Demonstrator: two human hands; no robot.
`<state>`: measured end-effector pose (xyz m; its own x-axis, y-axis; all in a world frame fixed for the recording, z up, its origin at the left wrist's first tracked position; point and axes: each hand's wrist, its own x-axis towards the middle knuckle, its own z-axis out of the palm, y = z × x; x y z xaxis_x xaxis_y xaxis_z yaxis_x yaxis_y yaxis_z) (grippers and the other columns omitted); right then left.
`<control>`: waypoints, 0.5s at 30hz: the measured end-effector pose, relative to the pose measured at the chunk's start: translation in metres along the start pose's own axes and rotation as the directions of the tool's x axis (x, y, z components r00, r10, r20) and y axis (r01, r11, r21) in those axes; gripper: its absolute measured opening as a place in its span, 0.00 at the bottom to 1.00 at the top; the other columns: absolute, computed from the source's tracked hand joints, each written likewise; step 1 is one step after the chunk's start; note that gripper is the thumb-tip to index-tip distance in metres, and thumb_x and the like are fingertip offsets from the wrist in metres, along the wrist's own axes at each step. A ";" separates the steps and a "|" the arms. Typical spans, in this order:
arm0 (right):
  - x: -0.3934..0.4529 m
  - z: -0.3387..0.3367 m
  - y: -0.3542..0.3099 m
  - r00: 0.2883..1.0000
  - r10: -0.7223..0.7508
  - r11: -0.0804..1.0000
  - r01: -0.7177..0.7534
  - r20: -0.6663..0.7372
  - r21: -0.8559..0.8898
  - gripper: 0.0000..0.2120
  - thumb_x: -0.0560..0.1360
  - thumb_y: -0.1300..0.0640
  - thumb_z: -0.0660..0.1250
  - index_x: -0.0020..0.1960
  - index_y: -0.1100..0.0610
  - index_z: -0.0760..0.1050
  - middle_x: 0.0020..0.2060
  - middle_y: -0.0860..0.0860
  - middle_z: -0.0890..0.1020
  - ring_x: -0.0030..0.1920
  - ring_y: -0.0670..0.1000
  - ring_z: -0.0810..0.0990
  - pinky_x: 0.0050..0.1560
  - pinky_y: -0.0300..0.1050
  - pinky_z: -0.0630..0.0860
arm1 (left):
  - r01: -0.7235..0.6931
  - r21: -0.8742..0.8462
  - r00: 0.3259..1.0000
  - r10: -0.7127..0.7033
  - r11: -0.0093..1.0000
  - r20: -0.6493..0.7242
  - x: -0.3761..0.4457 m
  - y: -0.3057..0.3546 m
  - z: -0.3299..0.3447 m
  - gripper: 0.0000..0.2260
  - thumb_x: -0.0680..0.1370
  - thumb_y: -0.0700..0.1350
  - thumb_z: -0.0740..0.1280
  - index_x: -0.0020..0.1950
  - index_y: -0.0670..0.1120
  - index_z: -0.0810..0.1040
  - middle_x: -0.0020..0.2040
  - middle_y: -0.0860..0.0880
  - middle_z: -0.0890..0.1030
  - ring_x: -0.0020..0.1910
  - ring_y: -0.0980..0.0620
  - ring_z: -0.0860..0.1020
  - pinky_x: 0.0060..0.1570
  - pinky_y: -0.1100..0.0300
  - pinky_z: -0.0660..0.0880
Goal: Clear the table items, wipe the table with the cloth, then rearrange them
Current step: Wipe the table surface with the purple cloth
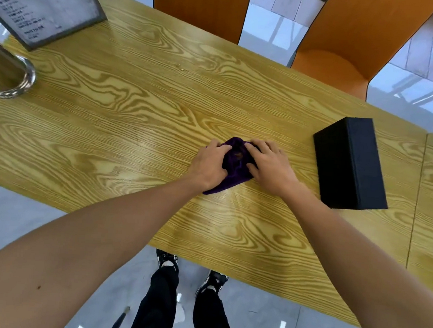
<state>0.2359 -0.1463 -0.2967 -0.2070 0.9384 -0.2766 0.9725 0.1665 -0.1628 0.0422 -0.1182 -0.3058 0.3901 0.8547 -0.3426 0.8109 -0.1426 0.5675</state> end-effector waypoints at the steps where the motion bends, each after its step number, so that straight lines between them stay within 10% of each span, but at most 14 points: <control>1: -0.004 0.001 0.002 1.000 0.019 0.999 -0.019 0.007 0.044 0.27 0.79 0.52 0.65 0.76 0.57 0.66 0.73 0.54 0.69 0.71 0.59 0.65 0.67 0.58 0.69 | -0.010 0.007 1.000 0.010 1.000 0.009 0.000 0.007 0.002 0.29 0.73 0.41 0.73 0.73 0.49 0.71 0.62 0.46 0.72 0.58 0.43 0.77 0.59 0.49 0.75; 15: -0.137 0.040 -0.019 0.985 0.166 0.965 -0.170 0.037 0.198 0.23 0.77 0.56 0.67 0.71 0.57 0.72 0.66 0.53 0.75 0.61 0.58 0.71 0.52 0.53 0.79 | -0.070 0.162 0.993 0.053 0.984 0.108 -0.112 0.045 0.062 0.19 0.75 0.50 0.69 0.67 0.52 0.75 0.56 0.51 0.74 0.47 0.48 0.78 0.40 0.53 0.78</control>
<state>0.2413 -0.2906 -0.2935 -0.0468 0.9412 -0.3347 0.9528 -0.0585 -0.2978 0.0621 -0.2512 -0.2880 0.4773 0.7868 -0.3914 0.8417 -0.2812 0.4610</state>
